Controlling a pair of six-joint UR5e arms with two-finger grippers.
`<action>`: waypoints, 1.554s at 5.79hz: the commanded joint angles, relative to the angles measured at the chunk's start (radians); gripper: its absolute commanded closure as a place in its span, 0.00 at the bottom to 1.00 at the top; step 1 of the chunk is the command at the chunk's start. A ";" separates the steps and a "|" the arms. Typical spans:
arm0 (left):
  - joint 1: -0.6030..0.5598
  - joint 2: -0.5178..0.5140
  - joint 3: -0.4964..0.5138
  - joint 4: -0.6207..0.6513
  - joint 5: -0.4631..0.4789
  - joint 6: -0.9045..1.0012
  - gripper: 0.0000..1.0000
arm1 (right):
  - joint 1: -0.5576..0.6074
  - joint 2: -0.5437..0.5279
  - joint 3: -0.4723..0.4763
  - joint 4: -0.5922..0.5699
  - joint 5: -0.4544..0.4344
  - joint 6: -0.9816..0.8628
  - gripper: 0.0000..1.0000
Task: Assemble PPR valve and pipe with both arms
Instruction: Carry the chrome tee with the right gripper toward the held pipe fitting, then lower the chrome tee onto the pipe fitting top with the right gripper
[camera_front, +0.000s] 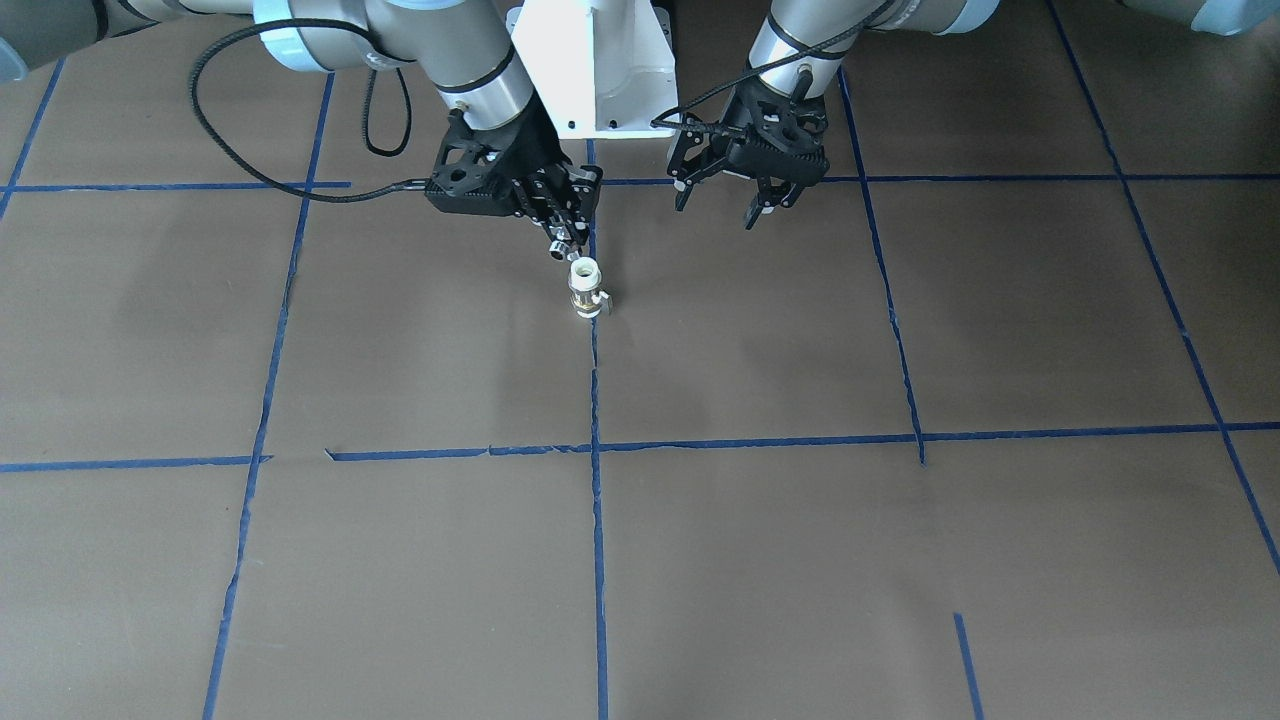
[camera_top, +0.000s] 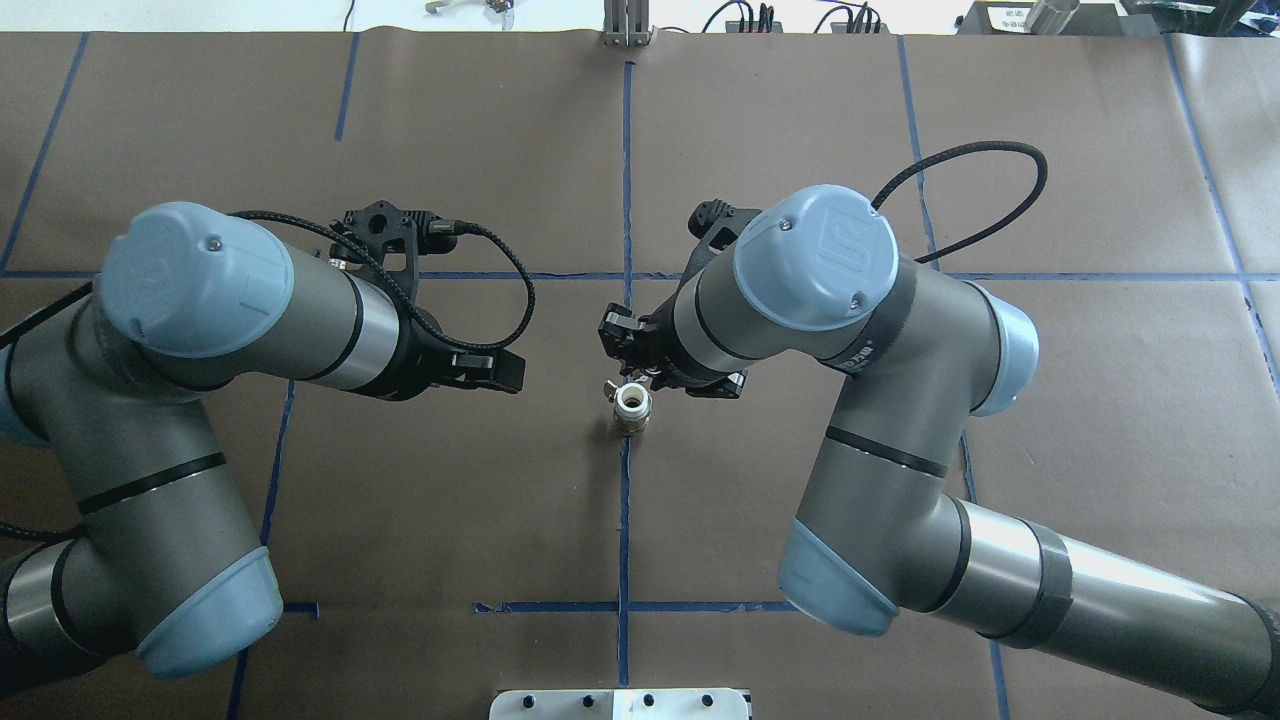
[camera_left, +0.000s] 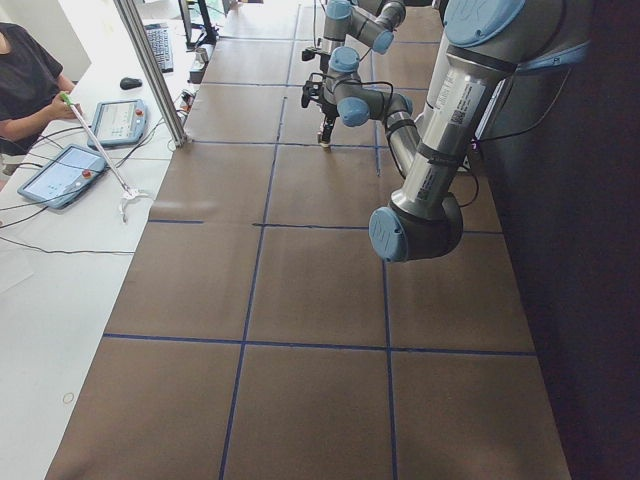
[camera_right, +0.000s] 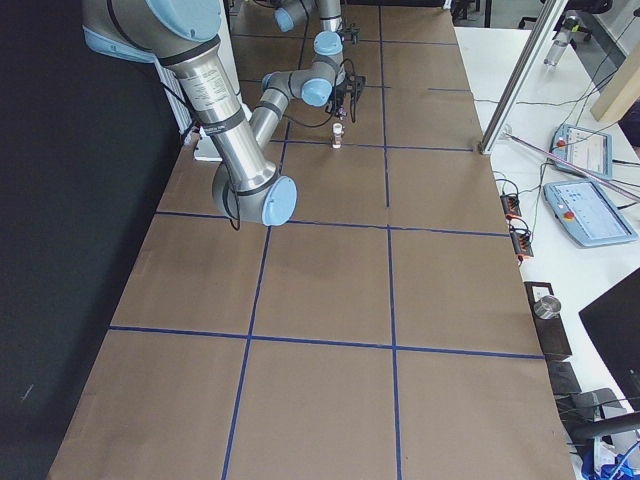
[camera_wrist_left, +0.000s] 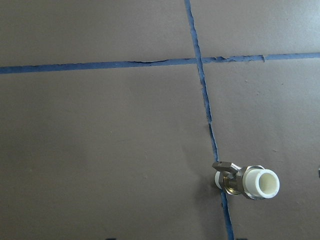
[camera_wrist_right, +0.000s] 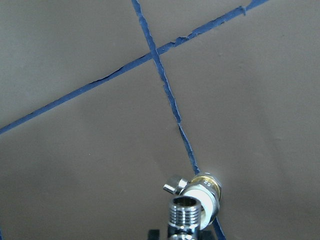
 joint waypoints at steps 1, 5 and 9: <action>0.000 0.001 -0.001 0.000 0.001 0.000 0.16 | -0.021 0.019 -0.050 -0.002 -0.031 0.007 1.00; 0.000 0.001 -0.009 0.000 0.001 -0.002 0.15 | -0.038 0.019 -0.064 -0.004 -0.036 0.009 1.00; 0.000 0.001 -0.009 0.000 0.001 -0.002 0.15 | -0.046 0.018 -0.064 -0.005 -0.036 0.009 0.99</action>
